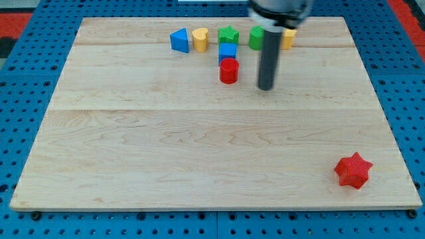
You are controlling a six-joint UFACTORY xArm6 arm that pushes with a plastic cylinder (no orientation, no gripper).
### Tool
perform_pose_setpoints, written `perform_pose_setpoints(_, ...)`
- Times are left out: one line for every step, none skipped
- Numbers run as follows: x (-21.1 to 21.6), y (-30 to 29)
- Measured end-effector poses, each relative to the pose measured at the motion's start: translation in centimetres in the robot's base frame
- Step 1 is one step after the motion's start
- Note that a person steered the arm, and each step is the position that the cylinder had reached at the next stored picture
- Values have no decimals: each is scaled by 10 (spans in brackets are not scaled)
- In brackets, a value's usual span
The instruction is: Move the red star near to the red circle
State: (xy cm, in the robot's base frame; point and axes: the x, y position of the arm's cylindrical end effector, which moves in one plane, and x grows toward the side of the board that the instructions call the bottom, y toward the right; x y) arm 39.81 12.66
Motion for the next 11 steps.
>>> perform_pose_setpoints(9,93)
perform_pose_setpoints(50,151)
perform_pose_setpoints(117,170)
perform_pose_setpoints(164,154)
perform_pose_setpoints(164,95)
perform_pose_setpoints(165,82)
perform_pose_setpoints(169,90)
perform_pose_setpoints(189,111)
perform_pose_setpoints(196,99)
perform_pose_setpoints(196,73)
perform_pose_setpoints(183,30)
